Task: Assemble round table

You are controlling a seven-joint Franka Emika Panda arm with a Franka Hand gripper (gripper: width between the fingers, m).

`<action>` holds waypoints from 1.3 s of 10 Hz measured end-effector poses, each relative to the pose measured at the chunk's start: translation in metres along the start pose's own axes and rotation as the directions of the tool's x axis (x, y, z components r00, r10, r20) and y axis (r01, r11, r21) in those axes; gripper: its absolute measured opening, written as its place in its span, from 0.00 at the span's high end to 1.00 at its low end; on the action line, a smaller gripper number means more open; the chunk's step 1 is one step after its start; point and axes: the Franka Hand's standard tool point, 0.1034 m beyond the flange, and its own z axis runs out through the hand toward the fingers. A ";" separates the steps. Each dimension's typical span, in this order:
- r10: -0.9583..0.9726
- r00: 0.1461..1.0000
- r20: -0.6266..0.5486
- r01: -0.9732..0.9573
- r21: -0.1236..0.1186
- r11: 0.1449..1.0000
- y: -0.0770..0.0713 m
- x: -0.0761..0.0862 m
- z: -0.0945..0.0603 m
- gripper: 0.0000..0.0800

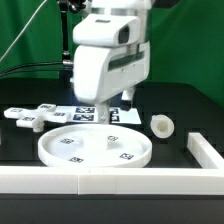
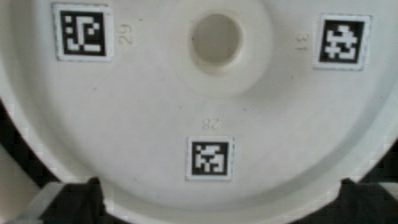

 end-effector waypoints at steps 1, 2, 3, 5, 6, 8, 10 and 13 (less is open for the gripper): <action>-0.008 1.000 -0.001 0.008 0.003 1.000 0.003 -0.004 0.007 0.19; -0.008 1.000 -0.004 0.009 0.006 1.000 0.005 -0.011 0.019 0.19; 0.001 1.000 0.002 -0.001 0.023 1.000 0.003 -0.017 0.029 0.19; 0.005 1.000 0.005 -0.005 0.029 1.000 0.000 -0.017 0.033 0.19; 0.003 1.000 0.006 -0.004 0.031 1.000 0.000 -0.019 0.034 0.19; 0.004 1.000 0.011 -0.004 0.042 0.999 -0.003 -0.021 0.041 0.19; 0.007 1.000 0.014 -0.008 0.049 0.999 -0.004 -0.024 0.045 0.19; 0.006 1.000 0.014 -0.007 0.050 0.999 -0.004 -0.023 0.045 0.35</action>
Offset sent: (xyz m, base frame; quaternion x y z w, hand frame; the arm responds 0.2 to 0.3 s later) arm -0.0079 -0.0049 -0.0193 0.0098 -0.0042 0.0301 0.9995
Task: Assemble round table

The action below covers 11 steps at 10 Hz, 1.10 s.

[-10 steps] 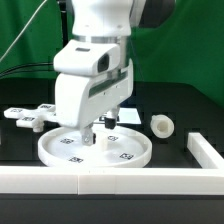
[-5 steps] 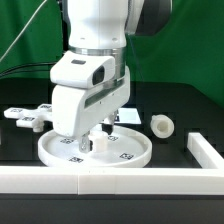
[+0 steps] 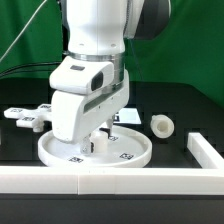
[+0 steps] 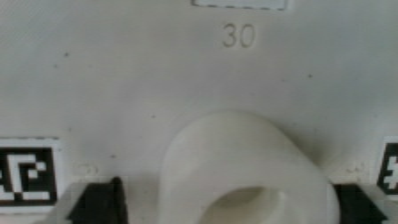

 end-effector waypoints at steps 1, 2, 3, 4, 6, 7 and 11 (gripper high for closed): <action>0.000 1.000 0.000 0.000 -0.001 1.000 0.000 0.000 0.000 0.49; 0.000 1.000 0.000 0.000 -0.001 1.000 0.000 0.000 0.000 0.49; 0.000 1.000 0.000 0.000 -0.001 1.000 0.000 0.000 0.000 0.49; 0.000 1.000 0.000 0.000 -0.001 1.000 0.000 0.000 0.000 0.49; 0.000 1.000 0.000 0.000 -0.001 1.000 0.000 0.000 0.000 0.49; -0.005 1.000 0.001 0.005 -0.002 1.000 0.000 0.002 -0.001 0.49; -0.065 0.998 -0.014 0.065 0.007 0.998 -0.014 0.043 0.000 0.49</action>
Offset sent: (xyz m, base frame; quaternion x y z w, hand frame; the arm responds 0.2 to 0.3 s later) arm 0.0000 0.0000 0.0000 0.0000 0.0000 0.0000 1.0000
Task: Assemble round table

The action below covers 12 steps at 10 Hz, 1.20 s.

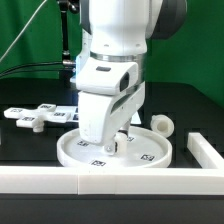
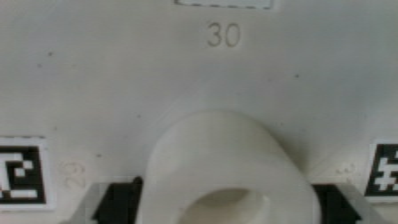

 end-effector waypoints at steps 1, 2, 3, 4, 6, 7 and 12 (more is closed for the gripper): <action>-0.001 1.000 -0.007 0.001 0.000 1.000 0.002 0.012 -0.001 0.49; -0.008 1.000 -0.015 0.008 -0.004 1.000 0.004 0.022 0.000 0.49; -0.005 1.000 -0.018 0.005 -0.006 1.000 0.003 0.028 0.000 0.49; -0.011 1.000 -0.018 0.011 -0.007 1.000 0.001 0.033 0.000 0.49; -0.017 1.000 -0.018 0.017 -0.009 1.000 0.000 0.036 0.000 0.49; -0.017 1.000 -0.018 0.017 -0.009 1.000 0.000 0.036 0.000 0.49; -0.001 1.000 -0.018 0.001 -0.016 1.000 -0.002 0.034 -0.008 0.19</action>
Offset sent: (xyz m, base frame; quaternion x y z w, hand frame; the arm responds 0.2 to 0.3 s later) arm 0.0140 0.0325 -0.0071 0.0056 0.0115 0.0070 0.9999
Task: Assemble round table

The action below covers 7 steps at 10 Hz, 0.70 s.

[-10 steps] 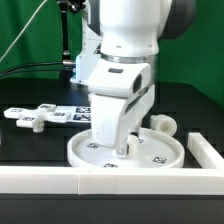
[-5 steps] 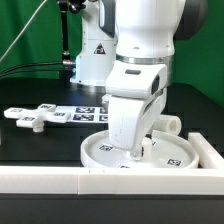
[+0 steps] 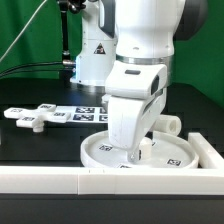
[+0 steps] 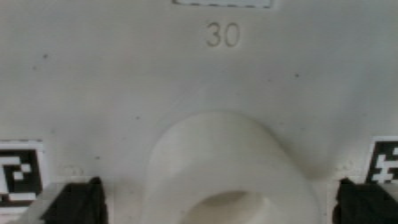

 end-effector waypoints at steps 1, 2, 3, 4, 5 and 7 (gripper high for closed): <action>0.034 0.999 0.001 -0.034 -0.005 0.999 -0.004 -0.001 -0.008 0.19; 0.089 0.996 -0.001 -0.089 -0.014 0.996 -0.008 -0.003 -0.016 0.19; 0.173 0.985 -0.008 -0.173 -0.027 0.985 -0.016 -0.004 -0.025 0.19; 0.253 0.967 -0.016 -0.253 -0.038 0.967 -0.027 -0.004 -0.031 0.19; 0.342 0.939 -0.044 -0.344 -0.057 0.937 -0.038 0.001 -0.038 0.19; 0.468 0.877 -0.104 -0.476 -0.073 0.876 -0.066 0.018 -0.037 0.19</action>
Offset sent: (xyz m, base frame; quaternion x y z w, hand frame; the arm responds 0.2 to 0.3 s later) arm -0.0361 -0.0058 0.0306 -0.0633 -0.0322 0.1788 0.9813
